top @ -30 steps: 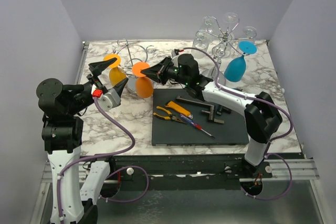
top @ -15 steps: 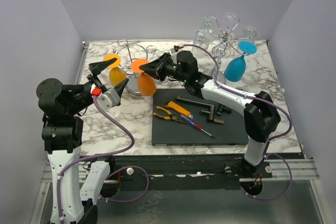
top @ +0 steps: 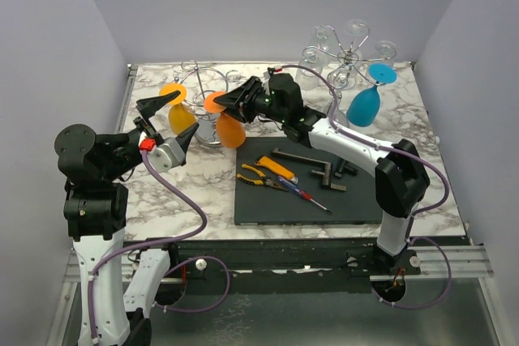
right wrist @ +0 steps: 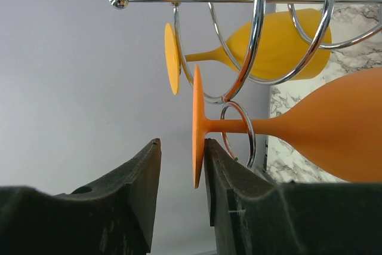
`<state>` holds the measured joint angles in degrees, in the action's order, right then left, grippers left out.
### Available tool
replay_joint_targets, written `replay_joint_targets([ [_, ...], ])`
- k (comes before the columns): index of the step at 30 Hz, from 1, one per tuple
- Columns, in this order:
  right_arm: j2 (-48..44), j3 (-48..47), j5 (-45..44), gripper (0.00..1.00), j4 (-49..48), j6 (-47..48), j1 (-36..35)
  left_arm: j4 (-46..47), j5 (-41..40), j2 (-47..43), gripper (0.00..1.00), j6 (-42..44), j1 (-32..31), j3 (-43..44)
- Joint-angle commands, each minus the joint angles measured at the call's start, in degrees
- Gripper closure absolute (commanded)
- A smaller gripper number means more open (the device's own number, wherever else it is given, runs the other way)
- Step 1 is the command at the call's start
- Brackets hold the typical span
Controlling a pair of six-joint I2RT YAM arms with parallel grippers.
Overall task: Place the wine glass upside down on the wine glass rack
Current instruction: Turn the wine glass upside down at the wine rack.
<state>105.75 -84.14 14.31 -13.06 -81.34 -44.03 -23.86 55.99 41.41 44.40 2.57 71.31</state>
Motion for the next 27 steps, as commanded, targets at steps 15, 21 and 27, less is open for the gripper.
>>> replay_joint_targets([
  [15, -0.3, -7.9, -4.5, 0.00, 11.4, 5.7, -0.2, 0.3, 2.0, -1.9, 0.25, -0.9, 0.3, -1.1],
  [21, 0.2, -11.5, -4.7, 0.00, 15.5, 7.6, -0.2, 0.3, 1.5, -2.3, 0.25, -0.8, 0.2, -1.2],
  [27, -1.6, -14.4, -7.3, 0.00, 21.9, 11.3, -0.3, 0.3, 0.6, -2.3, 0.25, -0.5, 0.3, -1.5],
])
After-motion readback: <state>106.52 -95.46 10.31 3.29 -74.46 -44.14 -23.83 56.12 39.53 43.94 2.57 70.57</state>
